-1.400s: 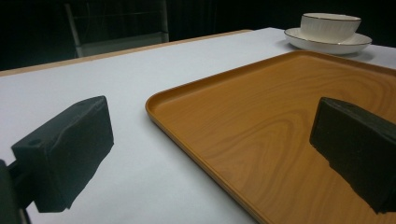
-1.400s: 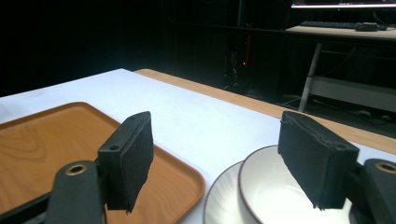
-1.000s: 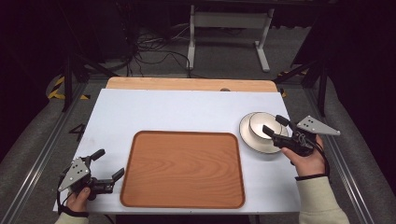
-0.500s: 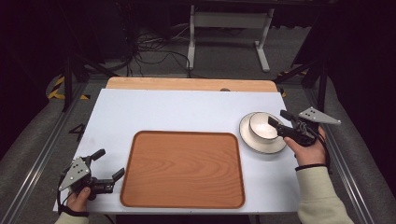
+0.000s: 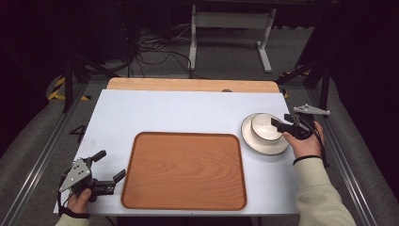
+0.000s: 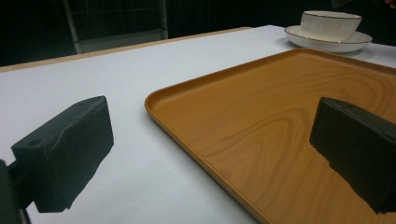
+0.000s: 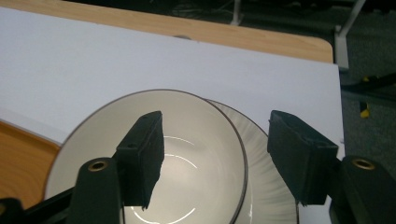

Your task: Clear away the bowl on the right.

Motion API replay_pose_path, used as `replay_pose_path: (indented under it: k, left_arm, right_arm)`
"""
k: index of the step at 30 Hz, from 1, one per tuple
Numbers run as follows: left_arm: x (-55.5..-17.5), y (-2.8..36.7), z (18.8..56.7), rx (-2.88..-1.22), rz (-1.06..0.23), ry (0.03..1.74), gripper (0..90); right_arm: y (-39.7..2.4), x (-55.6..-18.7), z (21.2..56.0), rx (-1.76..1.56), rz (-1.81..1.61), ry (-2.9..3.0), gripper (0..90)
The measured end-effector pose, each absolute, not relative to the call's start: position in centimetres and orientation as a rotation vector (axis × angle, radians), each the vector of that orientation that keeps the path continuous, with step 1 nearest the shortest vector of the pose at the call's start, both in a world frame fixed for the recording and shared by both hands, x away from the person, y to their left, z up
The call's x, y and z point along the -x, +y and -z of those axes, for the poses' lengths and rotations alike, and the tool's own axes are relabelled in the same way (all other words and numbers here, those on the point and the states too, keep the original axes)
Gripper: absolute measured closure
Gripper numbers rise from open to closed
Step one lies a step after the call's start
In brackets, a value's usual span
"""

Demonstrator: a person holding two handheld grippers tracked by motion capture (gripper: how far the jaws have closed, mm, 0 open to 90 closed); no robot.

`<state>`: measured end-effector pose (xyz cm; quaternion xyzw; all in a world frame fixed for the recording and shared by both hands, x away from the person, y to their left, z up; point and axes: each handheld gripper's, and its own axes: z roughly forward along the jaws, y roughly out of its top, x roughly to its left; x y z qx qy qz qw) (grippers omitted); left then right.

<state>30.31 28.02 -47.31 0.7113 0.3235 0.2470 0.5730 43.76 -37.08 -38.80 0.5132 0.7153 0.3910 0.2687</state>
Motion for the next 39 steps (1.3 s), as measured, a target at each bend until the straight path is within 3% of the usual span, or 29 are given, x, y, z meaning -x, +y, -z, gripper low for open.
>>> replay_pose_path:
  k: [11, 25, 30, 39]
  left_arm:
    - [-30.3, 28.0, 47.3, -1.668, -0.576, 0.760, 0.2]
    - [-30.3, 28.0, 47.3, -1.673, -0.575, 0.763, 0.2]
    - [-30.3, 28.0, 47.3, -1.673, -0.576, 0.764, 0.2]
    - [-30.4, 28.0, 47.3, -1.675, -0.578, 0.764, 0.2]
  right_arm:
    - [-37.4, -45.3, 40.4, -1.549, -0.956, 1.986, 44.7]
    - [-37.2, -45.4, 41.3, -1.766, -0.823, 1.969, 67.8]
    - [-36.8, -45.3, 41.1, -1.802, -0.834, 1.931, 81.9]
    - [-36.8, -45.3, 40.9, -1.930, -0.860, 1.863, 82.9]
